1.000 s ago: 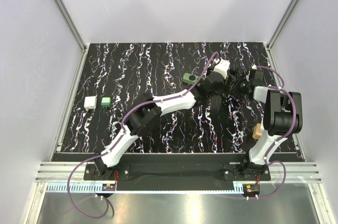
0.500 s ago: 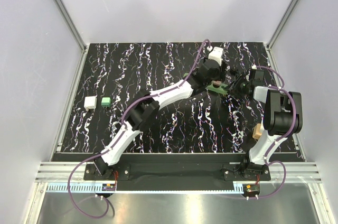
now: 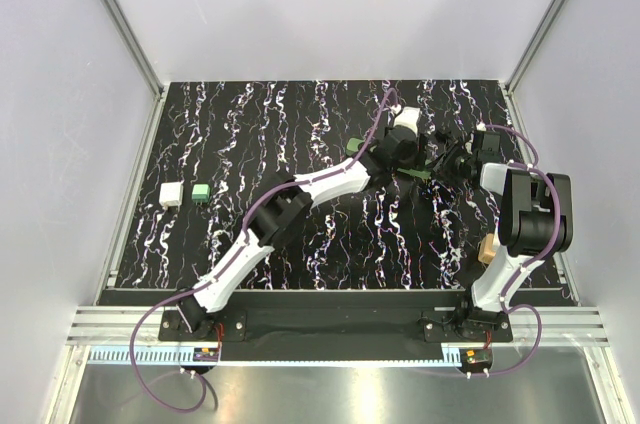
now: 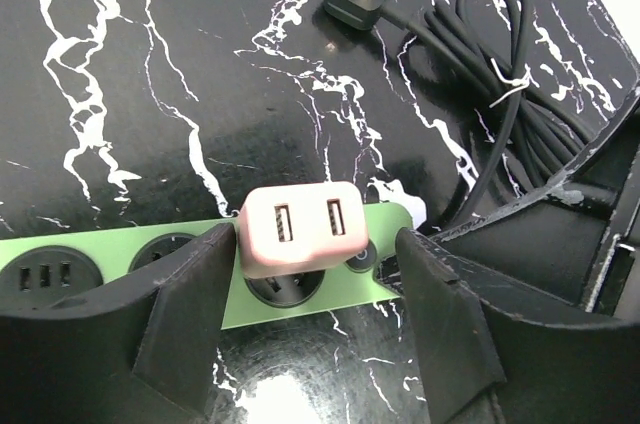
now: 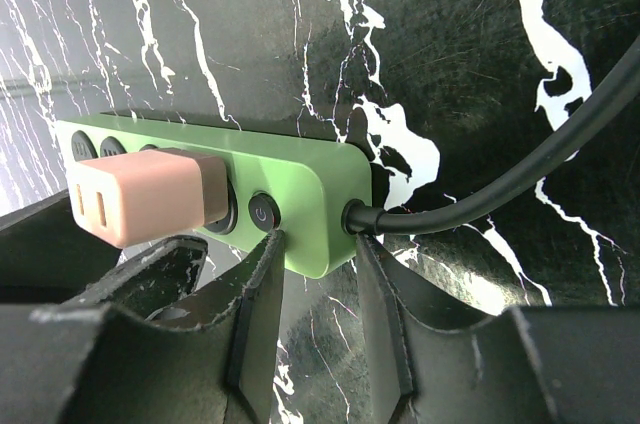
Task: Pull the plug off the socket
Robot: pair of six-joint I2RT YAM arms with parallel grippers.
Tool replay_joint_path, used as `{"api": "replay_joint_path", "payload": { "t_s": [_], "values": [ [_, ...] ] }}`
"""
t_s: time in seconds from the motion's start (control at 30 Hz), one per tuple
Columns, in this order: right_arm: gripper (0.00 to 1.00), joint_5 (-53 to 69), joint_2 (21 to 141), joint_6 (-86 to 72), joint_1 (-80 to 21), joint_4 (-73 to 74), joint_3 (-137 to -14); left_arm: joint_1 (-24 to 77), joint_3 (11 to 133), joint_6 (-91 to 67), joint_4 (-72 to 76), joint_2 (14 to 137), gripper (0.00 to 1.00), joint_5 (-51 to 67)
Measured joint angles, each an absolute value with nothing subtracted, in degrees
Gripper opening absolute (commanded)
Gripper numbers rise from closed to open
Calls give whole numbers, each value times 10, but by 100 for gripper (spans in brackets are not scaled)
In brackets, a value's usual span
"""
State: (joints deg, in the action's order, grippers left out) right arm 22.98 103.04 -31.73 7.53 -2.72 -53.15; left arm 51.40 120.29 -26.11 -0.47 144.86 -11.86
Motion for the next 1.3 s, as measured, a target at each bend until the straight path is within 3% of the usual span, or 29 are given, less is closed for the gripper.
{"api": "replay_joint_path", "payload": {
  "t_s": [0.07, 0.13, 0.23, 0.37, 0.5, 0.73, 1.0, 1.3],
  "values": [
    [41, 230, 1031, -316, 76, -27, -531, 514, 1206, -266, -8, 1450, 54, -123],
    [41, 232, 1032, -315, 76, -27, -533, 513, 1211, -269, -12, 1454, 35, -125],
    [41, 232, 1032, -315, 76, -25, -535, 512, 1222, -267, -23, 1457, 16, -130],
    [41, 232, 1034, -314, 76, -20, -538, 513, 1226, -266, -29, 1457, 0, -131],
    [42, 232, 1034, -314, 76, -17, -540, 513, 1220, -263, -22, 1455, 0, -131],
    [53, 250, 1037, -319, 74, -14, -540, 515, 1122, -253, 43, 1404, 0, -135],
    [73, 266, 1002, -344, 75, -48, -499, 513, 1100, -260, 41, 1377, 0, -139],
    [65, 343, 980, -414, 111, -171, -433, 510, 1076, -288, 31, 1337, 0, -130]
  ]
}}
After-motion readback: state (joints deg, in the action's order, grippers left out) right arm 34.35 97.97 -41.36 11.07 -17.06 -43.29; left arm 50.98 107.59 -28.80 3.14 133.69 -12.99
